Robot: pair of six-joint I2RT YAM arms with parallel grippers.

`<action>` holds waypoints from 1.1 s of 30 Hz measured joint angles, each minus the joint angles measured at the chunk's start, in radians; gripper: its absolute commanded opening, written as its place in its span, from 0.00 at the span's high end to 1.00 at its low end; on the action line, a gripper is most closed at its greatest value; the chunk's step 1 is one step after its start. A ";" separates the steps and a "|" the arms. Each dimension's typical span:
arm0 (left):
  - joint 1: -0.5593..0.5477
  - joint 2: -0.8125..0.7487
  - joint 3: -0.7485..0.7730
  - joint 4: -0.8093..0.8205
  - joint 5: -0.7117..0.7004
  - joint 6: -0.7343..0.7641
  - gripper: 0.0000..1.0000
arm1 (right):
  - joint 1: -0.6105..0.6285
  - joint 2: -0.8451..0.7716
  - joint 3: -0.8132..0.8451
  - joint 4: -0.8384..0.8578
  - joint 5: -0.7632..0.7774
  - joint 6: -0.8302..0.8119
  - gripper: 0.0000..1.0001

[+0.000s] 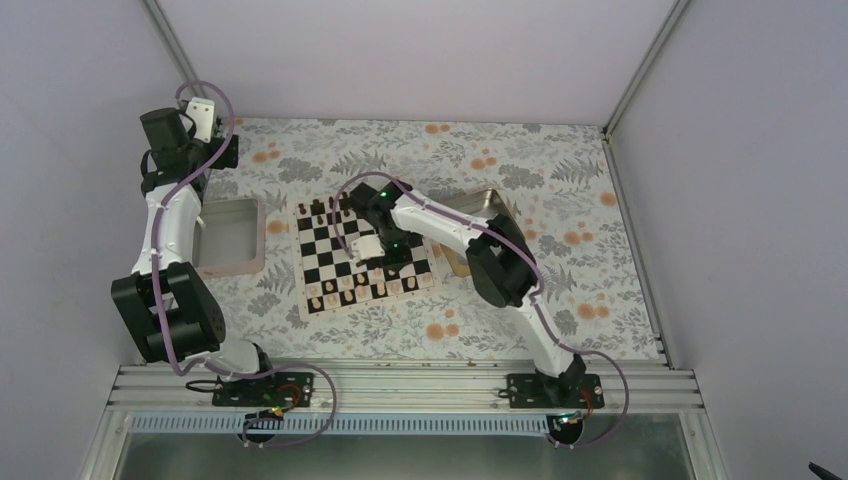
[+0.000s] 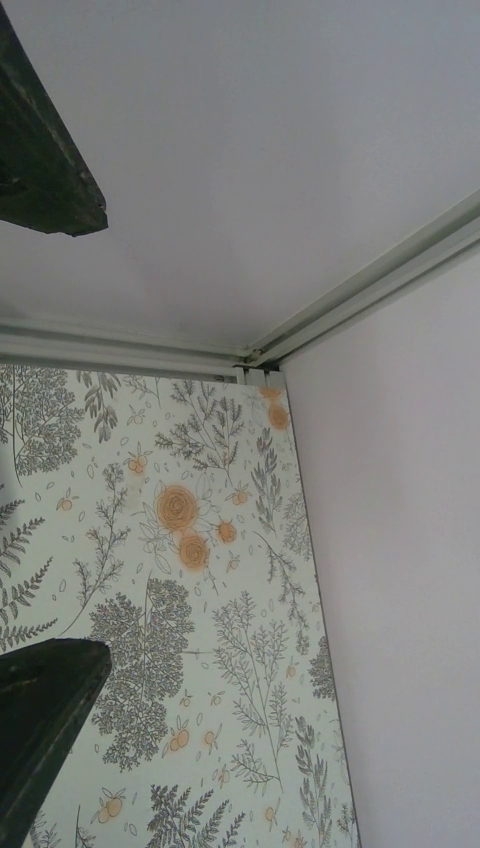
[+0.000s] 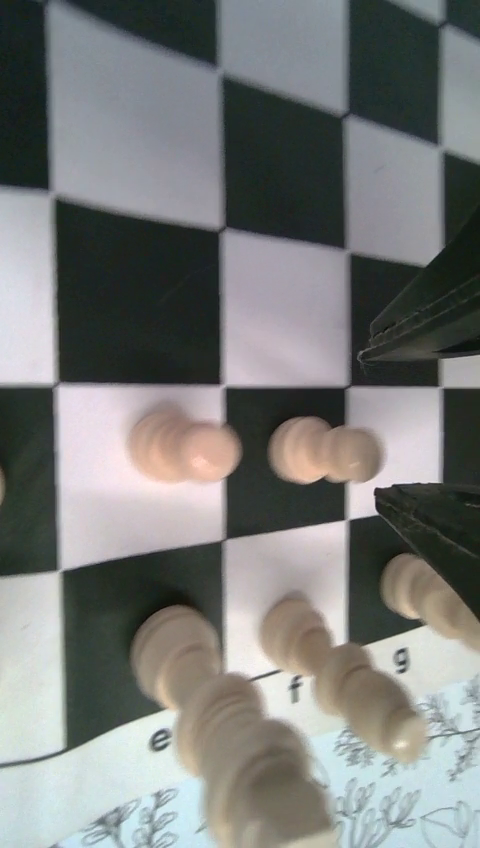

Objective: Set up the chess pieces on the board
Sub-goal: Place the chess piece on the chessboard, then pick up the chess piece from the storage box.

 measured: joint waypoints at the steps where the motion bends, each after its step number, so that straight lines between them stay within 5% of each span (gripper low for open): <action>1: 0.000 0.000 0.000 0.000 0.000 0.000 0.00 | -0.006 -0.010 -0.004 0.000 0.005 0.000 0.65; 8: 0.000 0.000 0.000 0.000 0.000 0.000 0.00 | -0.105 -0.122 -0.060 0.004 0.030 0.008 0.64; 21: 0.000 0.000 0.000 0.000 0.000 0.000 0.00 | -0.491 -0.237 -0.222 0.094 0.114 -0.006 0.59; 26: 0.000 0.000 0.000 0.000 0.000 0.000 0.00 | -0.531 -0.253 -0.381 0.177 0.157 -0.087 0.57; 33: 0.000 0.000 0.000 0.000 0.000 0.000 0.00 | -0.544 -0.253 -0.403 0.259 0.197 -0.157 0.55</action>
